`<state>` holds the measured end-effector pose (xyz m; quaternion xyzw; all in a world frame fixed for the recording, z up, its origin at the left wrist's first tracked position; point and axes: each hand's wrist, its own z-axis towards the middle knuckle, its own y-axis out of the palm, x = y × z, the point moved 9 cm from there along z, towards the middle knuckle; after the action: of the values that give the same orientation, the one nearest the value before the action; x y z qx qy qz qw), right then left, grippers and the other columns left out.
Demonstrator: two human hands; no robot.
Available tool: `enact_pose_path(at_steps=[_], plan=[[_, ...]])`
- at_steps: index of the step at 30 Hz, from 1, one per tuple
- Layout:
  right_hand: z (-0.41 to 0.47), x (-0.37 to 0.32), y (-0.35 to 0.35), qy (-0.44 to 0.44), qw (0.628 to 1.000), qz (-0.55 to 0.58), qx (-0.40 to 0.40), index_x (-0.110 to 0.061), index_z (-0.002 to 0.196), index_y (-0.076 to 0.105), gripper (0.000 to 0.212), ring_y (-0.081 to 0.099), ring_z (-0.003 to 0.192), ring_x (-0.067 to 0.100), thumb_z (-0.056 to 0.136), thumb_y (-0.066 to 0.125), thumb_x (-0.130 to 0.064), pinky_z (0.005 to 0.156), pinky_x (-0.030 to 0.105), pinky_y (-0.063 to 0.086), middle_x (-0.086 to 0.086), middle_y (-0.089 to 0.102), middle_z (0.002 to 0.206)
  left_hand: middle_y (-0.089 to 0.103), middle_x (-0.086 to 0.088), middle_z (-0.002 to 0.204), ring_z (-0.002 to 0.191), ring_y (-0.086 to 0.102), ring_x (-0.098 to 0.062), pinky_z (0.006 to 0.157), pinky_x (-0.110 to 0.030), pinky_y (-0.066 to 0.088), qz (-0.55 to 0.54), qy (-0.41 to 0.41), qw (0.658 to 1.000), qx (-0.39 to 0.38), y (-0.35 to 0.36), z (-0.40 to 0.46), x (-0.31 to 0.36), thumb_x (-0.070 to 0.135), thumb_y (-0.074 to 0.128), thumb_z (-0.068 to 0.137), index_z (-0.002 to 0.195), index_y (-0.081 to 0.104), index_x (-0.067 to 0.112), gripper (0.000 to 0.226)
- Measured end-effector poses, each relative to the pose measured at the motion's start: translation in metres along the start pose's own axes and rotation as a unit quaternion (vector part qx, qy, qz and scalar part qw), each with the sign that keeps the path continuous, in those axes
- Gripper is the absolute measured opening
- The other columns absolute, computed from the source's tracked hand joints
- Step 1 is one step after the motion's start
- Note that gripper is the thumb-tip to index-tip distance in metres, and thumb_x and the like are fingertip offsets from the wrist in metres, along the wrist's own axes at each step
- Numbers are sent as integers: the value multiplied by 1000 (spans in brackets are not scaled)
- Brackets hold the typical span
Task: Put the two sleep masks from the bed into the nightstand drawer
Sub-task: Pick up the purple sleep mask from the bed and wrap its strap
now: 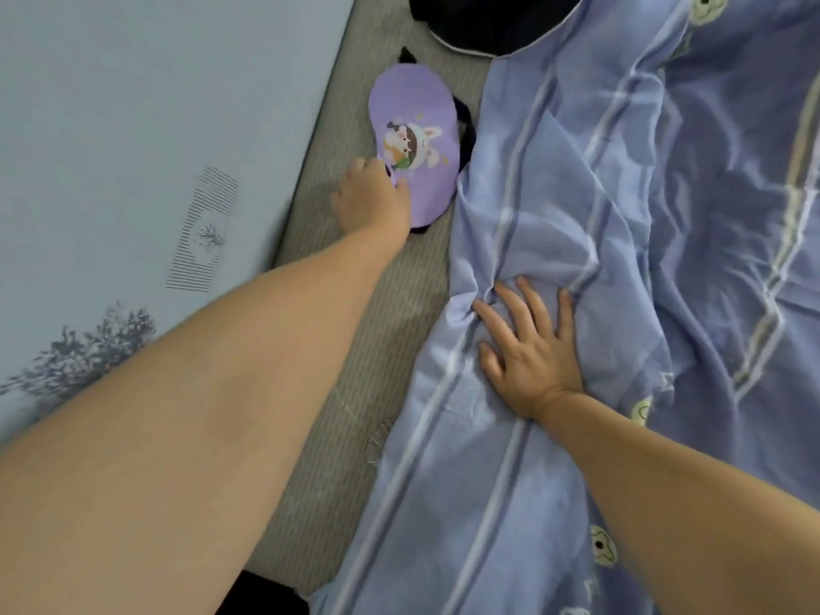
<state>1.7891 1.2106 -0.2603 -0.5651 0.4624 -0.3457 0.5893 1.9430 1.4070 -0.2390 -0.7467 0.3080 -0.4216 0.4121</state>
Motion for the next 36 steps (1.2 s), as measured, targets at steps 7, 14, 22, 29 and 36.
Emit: enact_pose_path(at_steps=[7,14,22,29,36], plan=[[2,0,1,2,996,-11,-85,-26,138,36,53,14,142,24,88,29,-43,110,50,-17,5,34,150,43,4,63,58,39,-14,48,-17,29,-272,-31,960,-62,-18,-122,-52,6,55,83,63,38,18,29],[-23,-17,-99,117,900,364,-208,-22,140,33,48,53,113,28,92,38,-20,92,27,43,13,52,133,62,-7,99,88,54,-19,75,-31,43,-498,-92,851,-138,-76,-265,-42,8,49,92,101,62,14,17],[-160,-60,-290,-36,808,555,-194,-38,112,55,29,65,95,10,84,61,-37,81,29,55,-7,64,109,67,-10,103,90,64,-20,72,-32,56,-570,-48,816,-84,-148,-459,16,8,54,90,98,63,18,16],[-230,-100,-400,-155,774,563,-244,-15,98,68,14,70,86,20,85,65,-19,74,28,58,7,74,92,43,3,124,114,45,-10,93,-22,37,-332,99,924,161,-270,-563,26,20,71,80,125,47,17,51],[-285,-156,-464,-236,831,475,-164,-20,106,62,29,65,87,22,82,66,-37,76,33,54,11,70,103,63,25,72,68,56,8,63,-6,41,-404,145,895,123,-323,-639,17,23,59,89,78,63,37,18]])
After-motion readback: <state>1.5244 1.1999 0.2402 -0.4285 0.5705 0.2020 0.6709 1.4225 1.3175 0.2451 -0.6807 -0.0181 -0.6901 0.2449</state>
